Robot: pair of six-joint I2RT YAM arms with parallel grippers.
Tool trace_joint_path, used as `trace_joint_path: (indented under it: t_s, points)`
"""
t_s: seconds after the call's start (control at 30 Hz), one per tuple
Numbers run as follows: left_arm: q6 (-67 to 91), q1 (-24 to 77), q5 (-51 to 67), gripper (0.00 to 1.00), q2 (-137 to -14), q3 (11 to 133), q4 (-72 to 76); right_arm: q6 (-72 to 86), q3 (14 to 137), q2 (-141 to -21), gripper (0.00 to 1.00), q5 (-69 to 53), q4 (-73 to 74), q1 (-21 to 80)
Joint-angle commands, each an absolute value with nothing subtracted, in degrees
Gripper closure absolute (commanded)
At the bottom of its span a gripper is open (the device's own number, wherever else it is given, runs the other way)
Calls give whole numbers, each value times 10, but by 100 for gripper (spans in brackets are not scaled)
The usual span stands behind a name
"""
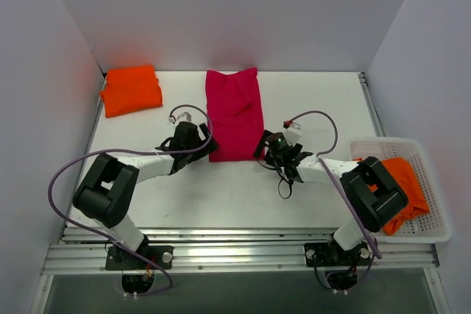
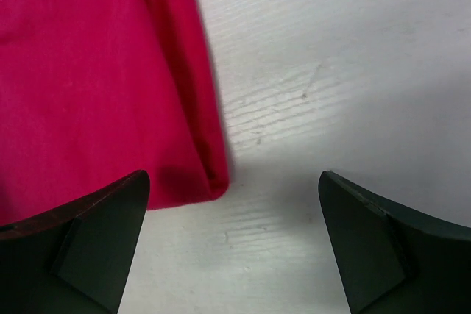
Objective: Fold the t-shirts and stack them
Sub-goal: Fold the tshirt
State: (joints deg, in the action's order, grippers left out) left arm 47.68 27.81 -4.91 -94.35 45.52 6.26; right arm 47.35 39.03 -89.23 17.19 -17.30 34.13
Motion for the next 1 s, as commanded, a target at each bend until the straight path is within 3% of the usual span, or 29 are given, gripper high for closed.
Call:
trace_joint_path:
  t_s: [0.0,0.23,0.33,0.37,0.4,0.43,0.5,0.53,0.57,0.63,0.77,0.97]
  points:
    - [505,280,-42,5,-989,467,171,476,418,-936,5,159,-250,344]
    - [520,281,-21,4,-1029,468,201,478,437,-984,8,150,-263,344]
    - [523,284,-19,3,-1027,459,210,478,436,-994,17,150,-265,343]
    - [526,285,-18,2,-1027,454,218,479,435,-997,30,150,-266,343]
    - [528,286,-16,2,-1027,446,224,478,434,-1002,37,149,-267,342]
    - [529,286,-13,25,-1027,443,233,479,432,-1005,43,147,-270,340]
    - [530,287,-7,48,-1034,443,243,477,428,-1013,59,134,-286,337]
    - [529,287,-7,70,-1038,446,244,478,424,-1016,72,131,-289,337]
    - [526,287,-5,77,-1041,449,242,479,424,-1019,100,127,-290,334]
    - [523,288,-3,97,-1051,459,235,479,423,-1022,100,125,-287,334]
    - [520,294,-7,98,-1038,450,234,481,413,-988,100,131,-266,335]
    - [526,324,-43,98,-905,413,129,490,403,-879,100,164,-144,352]
